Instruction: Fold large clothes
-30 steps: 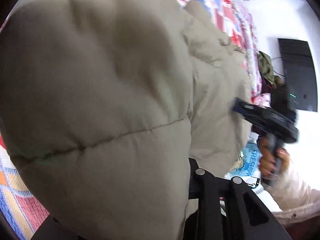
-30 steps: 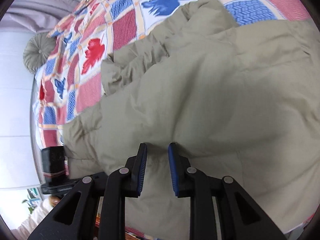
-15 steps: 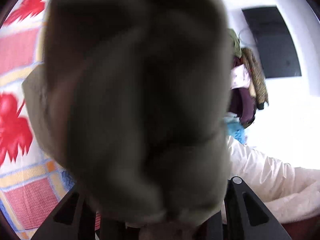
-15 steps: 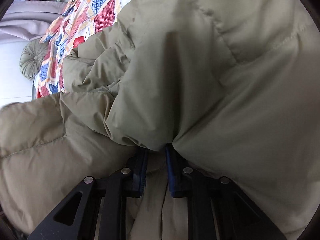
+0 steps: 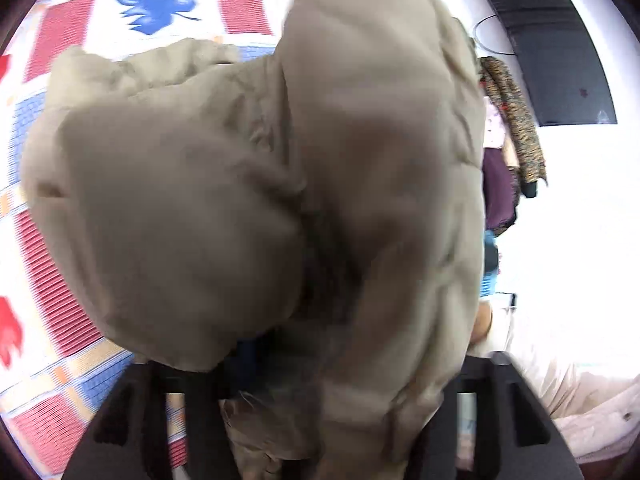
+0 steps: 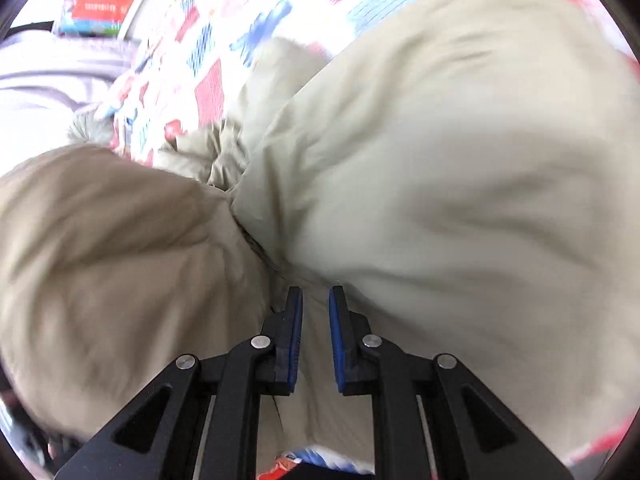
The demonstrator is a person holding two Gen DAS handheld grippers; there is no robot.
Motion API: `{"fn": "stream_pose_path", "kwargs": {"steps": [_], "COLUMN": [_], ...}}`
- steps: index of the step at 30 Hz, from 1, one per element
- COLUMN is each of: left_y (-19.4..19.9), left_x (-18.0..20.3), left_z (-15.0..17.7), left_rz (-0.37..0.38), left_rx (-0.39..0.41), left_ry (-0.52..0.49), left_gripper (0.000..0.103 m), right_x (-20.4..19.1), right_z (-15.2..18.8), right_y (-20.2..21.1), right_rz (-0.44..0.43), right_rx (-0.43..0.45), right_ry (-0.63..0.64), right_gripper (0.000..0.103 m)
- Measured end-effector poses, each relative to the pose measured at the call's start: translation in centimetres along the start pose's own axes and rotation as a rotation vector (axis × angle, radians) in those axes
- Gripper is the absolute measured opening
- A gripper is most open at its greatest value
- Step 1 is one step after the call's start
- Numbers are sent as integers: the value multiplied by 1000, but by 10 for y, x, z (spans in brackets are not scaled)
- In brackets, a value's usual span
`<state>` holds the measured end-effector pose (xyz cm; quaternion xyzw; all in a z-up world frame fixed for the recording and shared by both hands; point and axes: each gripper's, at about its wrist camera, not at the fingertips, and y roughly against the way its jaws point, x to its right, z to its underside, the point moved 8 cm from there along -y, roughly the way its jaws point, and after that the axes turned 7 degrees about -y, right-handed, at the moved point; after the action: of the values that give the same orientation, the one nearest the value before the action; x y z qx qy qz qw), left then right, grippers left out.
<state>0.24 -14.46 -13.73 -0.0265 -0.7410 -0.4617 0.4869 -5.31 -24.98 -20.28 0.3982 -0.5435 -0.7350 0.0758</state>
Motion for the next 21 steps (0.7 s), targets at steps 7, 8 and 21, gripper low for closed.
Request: {"fn": "stream_pose_path", "kwargs": {"steps": [7,8,21], "left_y": [-74,-84,-108], "left_x": [17,17,27], "left_z": [-47,-50,-64], "left_rz": [104,106,-66], "left_rx": [-29,-34,-43], "left_ry": [11,23,-81], "left_gripper": [75,75,75], "right_x": [65,71,17], "right_z": [49,56,97], "right_y": [76,86,78], "right_rz": [24,11,-171], "right_rx": [74,90,73], "right_ry": [-94,-88,11], "right_gripper": [75,82,81]}}
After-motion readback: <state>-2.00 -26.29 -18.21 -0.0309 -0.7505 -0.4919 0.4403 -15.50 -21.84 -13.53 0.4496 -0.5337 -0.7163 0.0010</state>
